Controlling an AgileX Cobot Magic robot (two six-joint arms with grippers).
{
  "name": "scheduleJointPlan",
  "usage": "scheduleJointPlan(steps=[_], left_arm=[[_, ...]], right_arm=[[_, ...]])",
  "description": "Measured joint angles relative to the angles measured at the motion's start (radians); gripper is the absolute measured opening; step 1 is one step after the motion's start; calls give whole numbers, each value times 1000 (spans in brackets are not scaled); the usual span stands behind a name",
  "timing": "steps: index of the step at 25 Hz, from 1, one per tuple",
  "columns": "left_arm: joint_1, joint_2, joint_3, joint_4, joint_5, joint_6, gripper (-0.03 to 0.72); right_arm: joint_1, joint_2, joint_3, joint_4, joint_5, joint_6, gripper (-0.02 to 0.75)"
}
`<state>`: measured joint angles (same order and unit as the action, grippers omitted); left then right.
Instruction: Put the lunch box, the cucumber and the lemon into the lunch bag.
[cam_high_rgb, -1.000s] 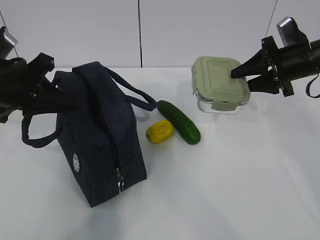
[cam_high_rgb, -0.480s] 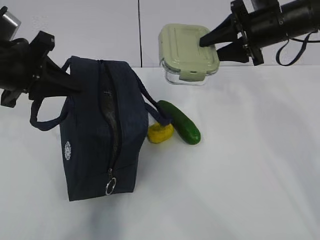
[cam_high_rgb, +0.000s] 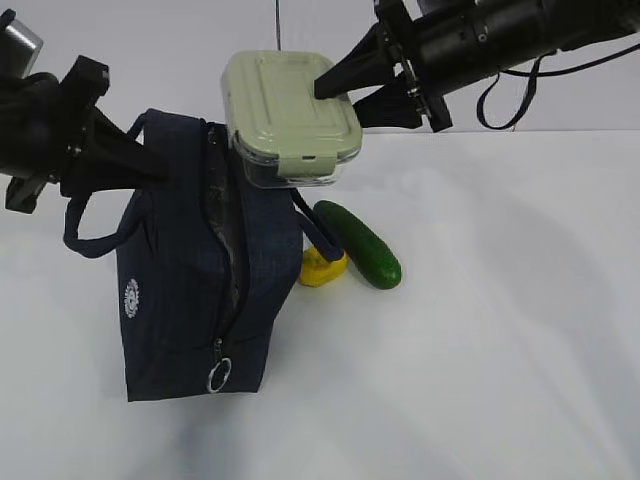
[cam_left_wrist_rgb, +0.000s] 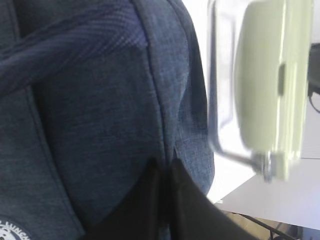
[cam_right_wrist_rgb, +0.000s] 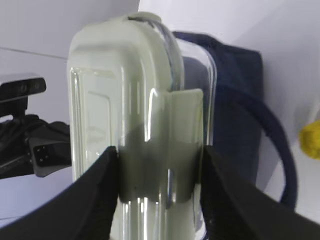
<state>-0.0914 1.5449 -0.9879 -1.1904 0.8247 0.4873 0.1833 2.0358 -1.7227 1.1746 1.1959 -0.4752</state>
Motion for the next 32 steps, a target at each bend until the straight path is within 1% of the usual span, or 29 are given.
scheduleJointPlan(steps=[11,16,20,24,32], left_arm=[[0,0,0,-10,0,9,-5],[-4,0,0,-21,0,12,-5],[-4,0,0,-36,0,24,-5],[-4,2,0,-49,0,28,-5],[-4,2,0,-51,0,31,-5]], right_arm=[[67,0,0,-4,1,16,369],[83,0,-4,-93,3,39,369],[86,0,-6,-133,3,54,369],[109,0,-6,-184,3,71,369],[160,46,-6,-192,5,83,369]])
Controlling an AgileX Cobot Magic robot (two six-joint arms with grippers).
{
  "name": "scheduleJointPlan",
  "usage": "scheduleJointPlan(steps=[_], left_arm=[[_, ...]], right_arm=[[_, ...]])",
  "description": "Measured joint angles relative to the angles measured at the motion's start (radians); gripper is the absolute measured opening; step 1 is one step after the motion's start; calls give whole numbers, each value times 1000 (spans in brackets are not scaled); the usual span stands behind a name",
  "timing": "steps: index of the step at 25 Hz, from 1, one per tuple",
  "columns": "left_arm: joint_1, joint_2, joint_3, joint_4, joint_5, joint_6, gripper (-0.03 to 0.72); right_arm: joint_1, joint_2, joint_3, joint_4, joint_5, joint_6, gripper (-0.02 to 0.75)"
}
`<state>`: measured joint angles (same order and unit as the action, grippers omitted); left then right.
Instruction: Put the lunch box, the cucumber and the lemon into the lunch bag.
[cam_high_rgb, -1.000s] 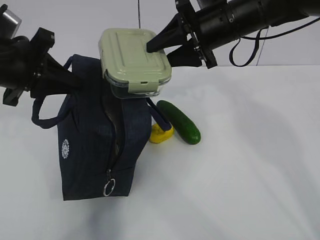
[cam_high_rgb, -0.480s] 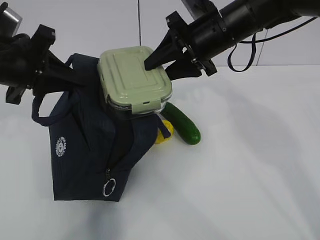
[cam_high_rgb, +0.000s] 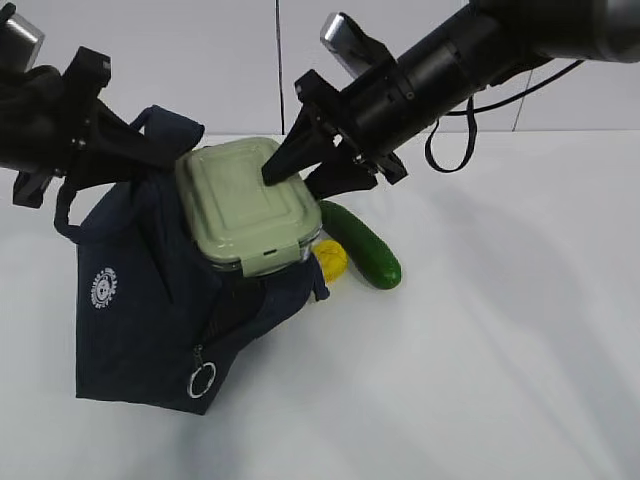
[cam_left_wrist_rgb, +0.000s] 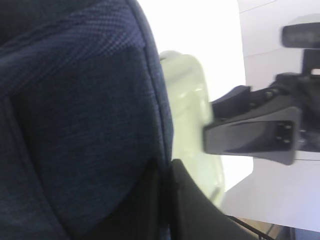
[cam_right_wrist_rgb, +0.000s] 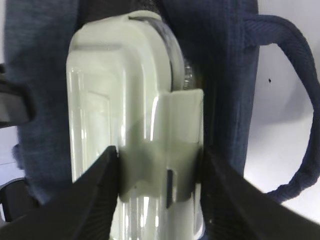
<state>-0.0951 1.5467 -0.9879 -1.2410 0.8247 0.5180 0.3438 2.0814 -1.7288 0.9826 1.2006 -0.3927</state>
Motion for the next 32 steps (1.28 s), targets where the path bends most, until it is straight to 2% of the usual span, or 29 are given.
scheduleJointPlan(steps=[7,13,20,32], left_arm=[[-2,16,0,-17,20,0,-5],[-44,54,-2,-54,28,20,-5],[-57,57,-2,-166,34,57,-5],[-57,57,-2,-171,34,64,-5]], right_arm=[[22,35,0,-22,-4,3,369],[60,35,0,-34,-39,-4,369],[68,38,0,-34,-90,-25,369],[82,70,0,66,-133,-151,369]])
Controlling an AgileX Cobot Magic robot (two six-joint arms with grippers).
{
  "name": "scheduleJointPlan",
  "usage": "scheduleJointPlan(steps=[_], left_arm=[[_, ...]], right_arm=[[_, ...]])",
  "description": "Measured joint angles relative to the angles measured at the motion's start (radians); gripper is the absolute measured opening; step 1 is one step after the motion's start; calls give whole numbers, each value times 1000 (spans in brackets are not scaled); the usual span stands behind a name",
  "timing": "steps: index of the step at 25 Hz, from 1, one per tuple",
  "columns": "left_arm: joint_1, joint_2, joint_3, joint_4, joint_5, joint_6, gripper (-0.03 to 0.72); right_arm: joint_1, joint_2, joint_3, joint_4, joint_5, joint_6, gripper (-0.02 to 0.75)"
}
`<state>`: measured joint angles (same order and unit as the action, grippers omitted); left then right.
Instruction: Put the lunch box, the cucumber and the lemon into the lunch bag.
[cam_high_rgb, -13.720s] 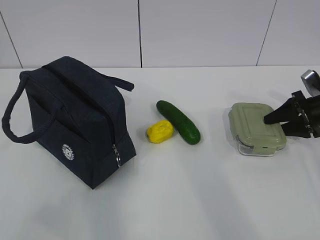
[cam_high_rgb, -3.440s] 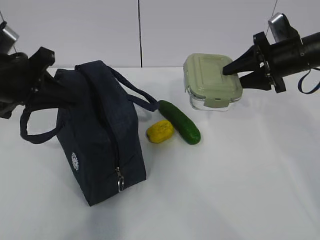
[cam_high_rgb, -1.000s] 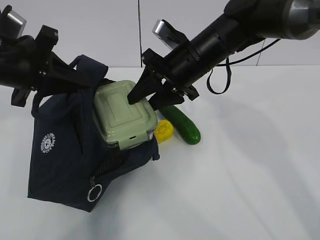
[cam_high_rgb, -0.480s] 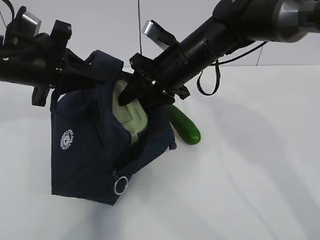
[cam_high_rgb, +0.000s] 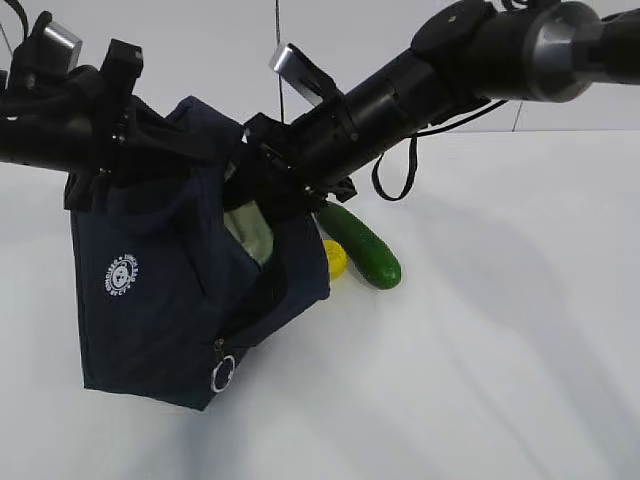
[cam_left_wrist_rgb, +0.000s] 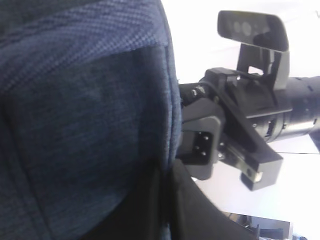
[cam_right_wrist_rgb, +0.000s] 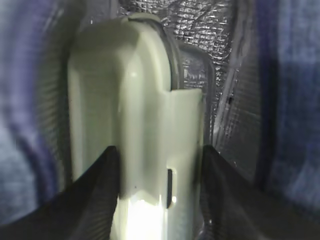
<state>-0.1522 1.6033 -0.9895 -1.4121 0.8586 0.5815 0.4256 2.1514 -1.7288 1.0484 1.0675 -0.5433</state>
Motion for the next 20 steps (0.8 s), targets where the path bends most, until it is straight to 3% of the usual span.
scheduleJointPlan(steps=[7,20], left_arm=[[0,0,0,2,0,0,-5],[0,0,0,39,-21,0,-5]], right_arm=[[33,59,0,72,-7,-54,369],[33,66,0,79,-23,-100,374]])
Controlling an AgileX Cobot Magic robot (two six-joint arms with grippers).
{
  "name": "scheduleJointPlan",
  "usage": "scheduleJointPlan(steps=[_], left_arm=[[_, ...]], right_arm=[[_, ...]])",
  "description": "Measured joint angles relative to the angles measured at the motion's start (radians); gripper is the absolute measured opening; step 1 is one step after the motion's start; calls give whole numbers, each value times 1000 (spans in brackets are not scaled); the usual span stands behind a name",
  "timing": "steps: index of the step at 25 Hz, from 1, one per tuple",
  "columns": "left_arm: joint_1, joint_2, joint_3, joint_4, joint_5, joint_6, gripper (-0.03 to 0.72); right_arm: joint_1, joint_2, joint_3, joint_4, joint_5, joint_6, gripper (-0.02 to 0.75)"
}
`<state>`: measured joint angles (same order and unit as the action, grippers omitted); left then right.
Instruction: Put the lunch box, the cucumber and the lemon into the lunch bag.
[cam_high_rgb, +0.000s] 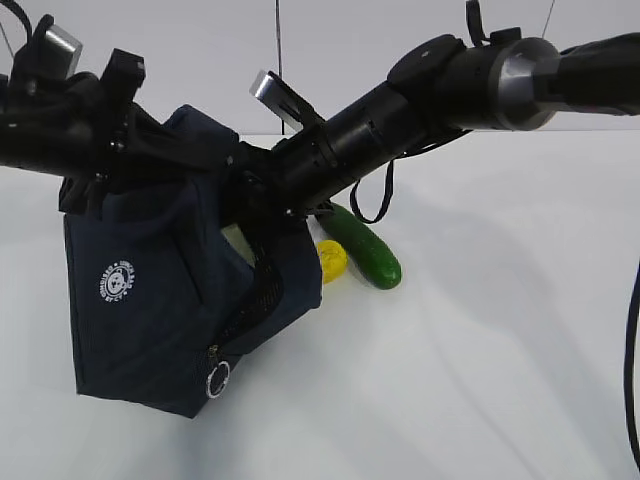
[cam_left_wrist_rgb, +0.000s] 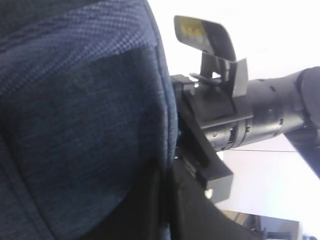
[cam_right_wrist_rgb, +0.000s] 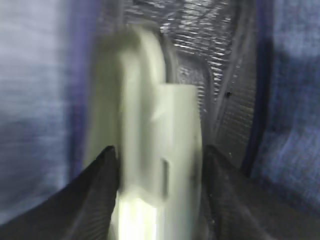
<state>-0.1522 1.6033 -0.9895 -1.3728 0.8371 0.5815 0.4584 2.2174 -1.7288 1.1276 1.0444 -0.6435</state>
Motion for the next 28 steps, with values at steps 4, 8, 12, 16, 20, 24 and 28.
scheduleJointPlan(steps=[4,8,12,16,20,24,28], left_arm=[[0,0,0,17,-32,0,-5],[0,11,0,20,-42,0,-5],[0,22,-1,20,-36,0,-5],[0,22,-2,20,-33,0,-5],[0,22,-2,20,-33,0,-5],[0,22,-2,27,-33,0,-5],[0,22,-2,32,-32,0,-5]], right_arm=[[0,0,0,-17,0,-4,394],[0,0,0,-23,0,-6,397],[0,0,-2,-3,19,-8,406],[0,0,-2,0,22,-15,422],[-6,0,-6,-5,56,-25,424],[-31,0,-49,-74,136,-11,428],[-44,-2,-130,-144,154,27,429]])
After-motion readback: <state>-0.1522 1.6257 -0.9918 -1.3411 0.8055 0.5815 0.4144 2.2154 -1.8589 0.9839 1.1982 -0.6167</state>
